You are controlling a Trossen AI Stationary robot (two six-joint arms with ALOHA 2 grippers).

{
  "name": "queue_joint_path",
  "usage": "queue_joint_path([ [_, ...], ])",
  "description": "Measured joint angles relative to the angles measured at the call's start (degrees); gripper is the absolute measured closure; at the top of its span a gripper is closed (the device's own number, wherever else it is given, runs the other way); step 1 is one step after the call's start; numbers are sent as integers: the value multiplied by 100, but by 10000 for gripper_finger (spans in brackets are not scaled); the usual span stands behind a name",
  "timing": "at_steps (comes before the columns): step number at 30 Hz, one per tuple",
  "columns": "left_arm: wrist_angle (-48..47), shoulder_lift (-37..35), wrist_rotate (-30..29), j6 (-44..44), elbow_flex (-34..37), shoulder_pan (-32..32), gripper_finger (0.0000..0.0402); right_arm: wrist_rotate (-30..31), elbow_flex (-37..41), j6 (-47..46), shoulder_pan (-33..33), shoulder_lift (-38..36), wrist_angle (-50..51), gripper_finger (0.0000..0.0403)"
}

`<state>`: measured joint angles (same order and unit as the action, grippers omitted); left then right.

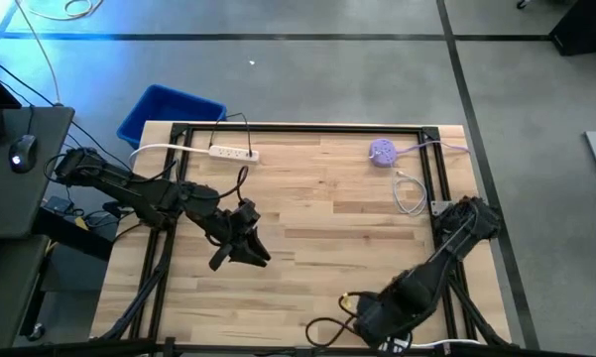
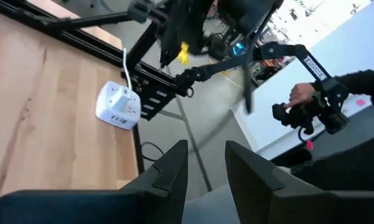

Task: Insert USB
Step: Insert the black charger cable into the white charger adapter in the bottom white outlet extension

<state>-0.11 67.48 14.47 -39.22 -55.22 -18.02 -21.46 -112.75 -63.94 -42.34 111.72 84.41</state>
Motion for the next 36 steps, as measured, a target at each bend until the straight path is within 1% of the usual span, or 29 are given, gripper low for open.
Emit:
queue_joint_path([
  [5,-9,0,-11,1,0,0,315,43,542,-54,83,0,-243,398],
  [9,-16,0,14,-13,0,0,315,73,870,120,182,-2,-590,398],
  [11,-34,0,21,-55,0,0,315,176,1029,174,187,6,-628,398],
  [16,-82,0,25,-95,0,-37,315,180,1419,353,143,2,-930,398],
  [22,-160,0,29,-103,0,-63,315,293,1619,400,54,2,-1053,398],
  [28,-180,0,28,-103,0,-68,315,465,1619,649,-47,31,-1114,398],
  [36,-183,0,20,-107,0,-66,315,473,1591,985,-95,167,-1144,398],
])
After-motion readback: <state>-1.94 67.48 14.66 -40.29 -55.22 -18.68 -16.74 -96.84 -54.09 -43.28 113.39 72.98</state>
